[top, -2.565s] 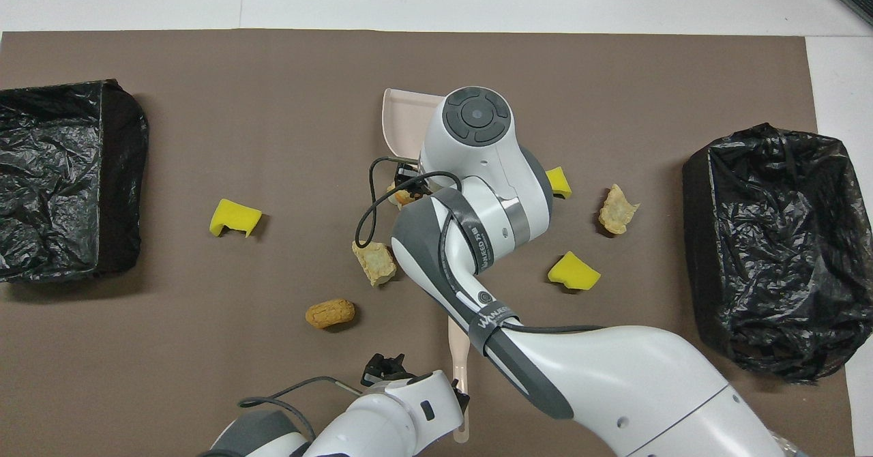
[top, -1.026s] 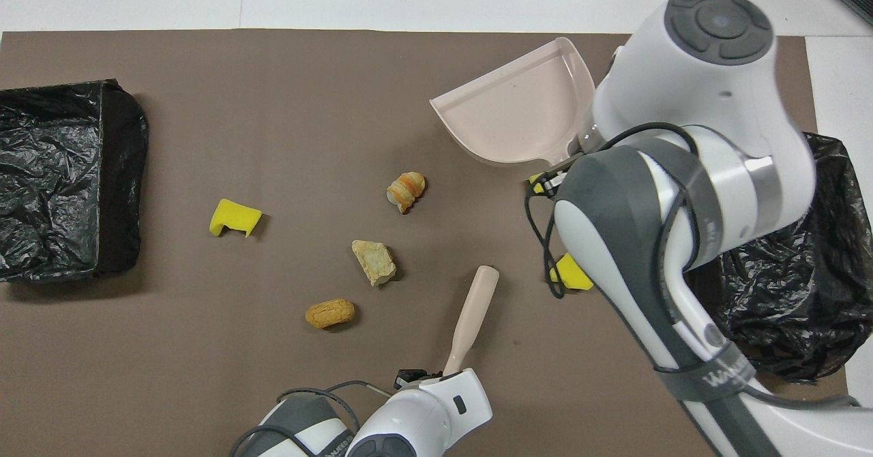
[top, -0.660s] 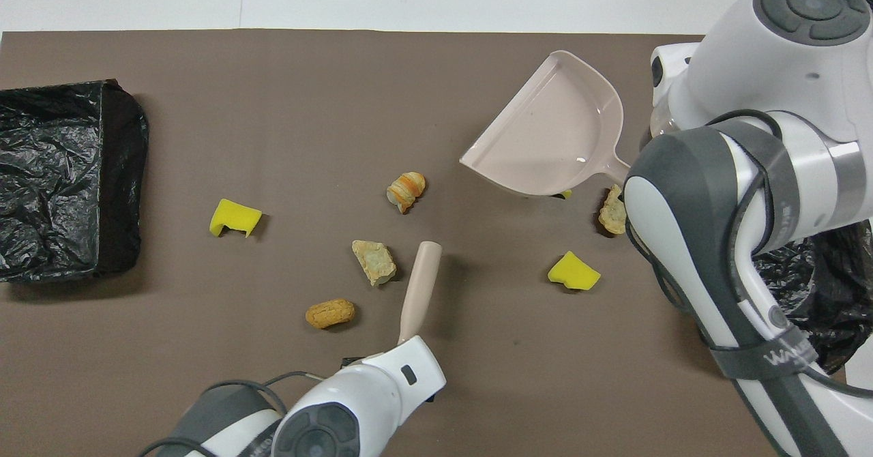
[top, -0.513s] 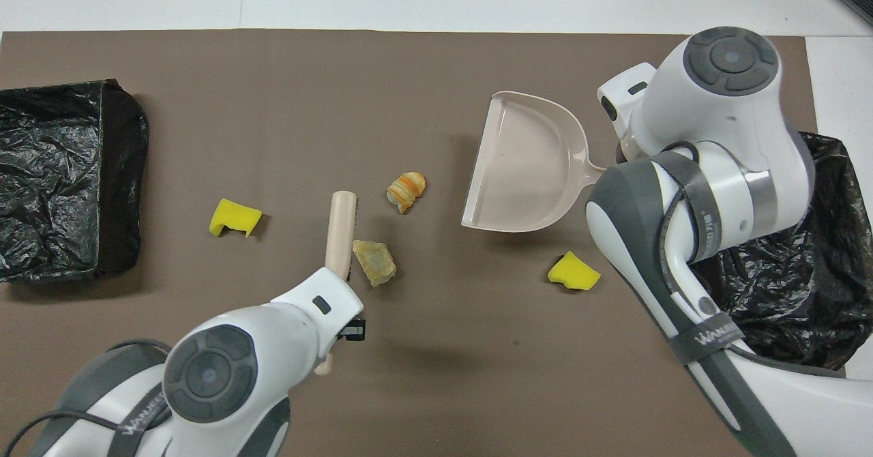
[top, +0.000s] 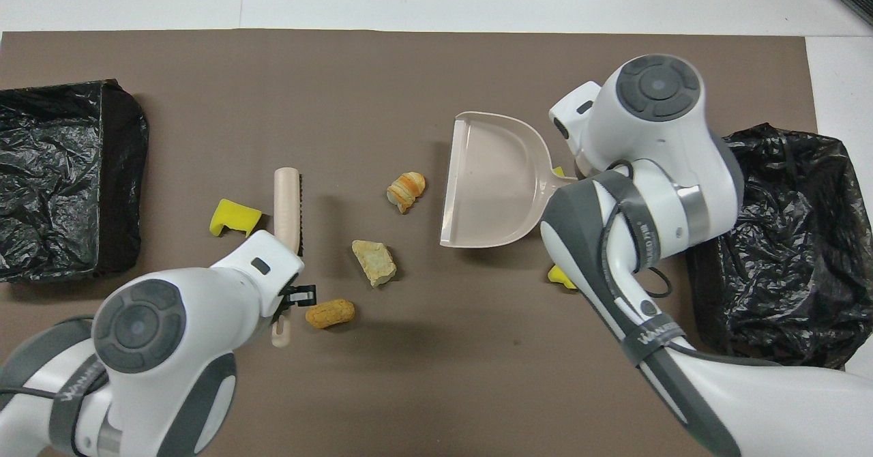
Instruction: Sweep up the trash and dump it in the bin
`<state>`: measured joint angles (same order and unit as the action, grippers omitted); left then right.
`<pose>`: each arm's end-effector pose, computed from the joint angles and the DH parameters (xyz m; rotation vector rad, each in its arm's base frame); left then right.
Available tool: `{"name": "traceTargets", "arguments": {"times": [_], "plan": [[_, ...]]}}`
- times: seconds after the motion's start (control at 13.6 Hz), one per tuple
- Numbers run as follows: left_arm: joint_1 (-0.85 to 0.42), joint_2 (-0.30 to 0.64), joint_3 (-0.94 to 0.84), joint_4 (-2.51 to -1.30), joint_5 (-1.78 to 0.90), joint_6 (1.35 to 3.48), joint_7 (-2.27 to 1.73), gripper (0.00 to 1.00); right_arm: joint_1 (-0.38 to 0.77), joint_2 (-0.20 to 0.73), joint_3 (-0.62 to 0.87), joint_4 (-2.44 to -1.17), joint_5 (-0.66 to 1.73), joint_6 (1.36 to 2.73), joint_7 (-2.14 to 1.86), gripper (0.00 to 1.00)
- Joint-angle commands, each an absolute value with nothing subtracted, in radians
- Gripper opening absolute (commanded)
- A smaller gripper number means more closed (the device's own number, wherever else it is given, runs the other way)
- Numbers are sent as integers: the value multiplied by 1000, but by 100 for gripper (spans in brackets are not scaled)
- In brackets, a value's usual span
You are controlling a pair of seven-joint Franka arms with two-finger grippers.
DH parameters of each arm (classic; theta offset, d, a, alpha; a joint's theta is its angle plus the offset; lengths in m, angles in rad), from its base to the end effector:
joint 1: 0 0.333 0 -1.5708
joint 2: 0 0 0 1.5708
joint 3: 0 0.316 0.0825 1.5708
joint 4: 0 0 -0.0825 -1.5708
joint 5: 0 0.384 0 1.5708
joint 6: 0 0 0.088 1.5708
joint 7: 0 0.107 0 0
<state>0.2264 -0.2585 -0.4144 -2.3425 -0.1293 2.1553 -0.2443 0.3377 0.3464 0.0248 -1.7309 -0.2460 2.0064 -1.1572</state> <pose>0.4618 -0.0977 0.4318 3.1159 0.2099 0.0798 0.6057 0.2127 0.3766 2.0340 2.1595 -0.2177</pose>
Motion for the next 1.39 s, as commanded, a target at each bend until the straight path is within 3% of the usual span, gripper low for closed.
{"name": "traceTargets", "arguments": {"times": [0.0, 0.37, 0.73, 1.03, 1.32], "plan": [[329, -226, -430, -2324, -89, 2166, -194, 0, 330, 313, 28, -1815, -273, 2071, -1186, 0], [334, -184, -436, -2410, -75, 2252, -198, 0, 351, 298, 29, -1821, -256, 1993, -956, 0], [164, -149, -436, -2447, -77, 2324, -317, 0, 380, 301, 29, -1821, -256, 1987, -900, 0], [51, -78, -436, -2389, -130, 2333, -368, 0, 382, 301, 29, -1821, -256, 1987, -890, 0], [-21, 75, -437, -2244, -138, 2352, -402, 0, 382, 299, 29, -1821, -256, 1987, -888, 0]]}}
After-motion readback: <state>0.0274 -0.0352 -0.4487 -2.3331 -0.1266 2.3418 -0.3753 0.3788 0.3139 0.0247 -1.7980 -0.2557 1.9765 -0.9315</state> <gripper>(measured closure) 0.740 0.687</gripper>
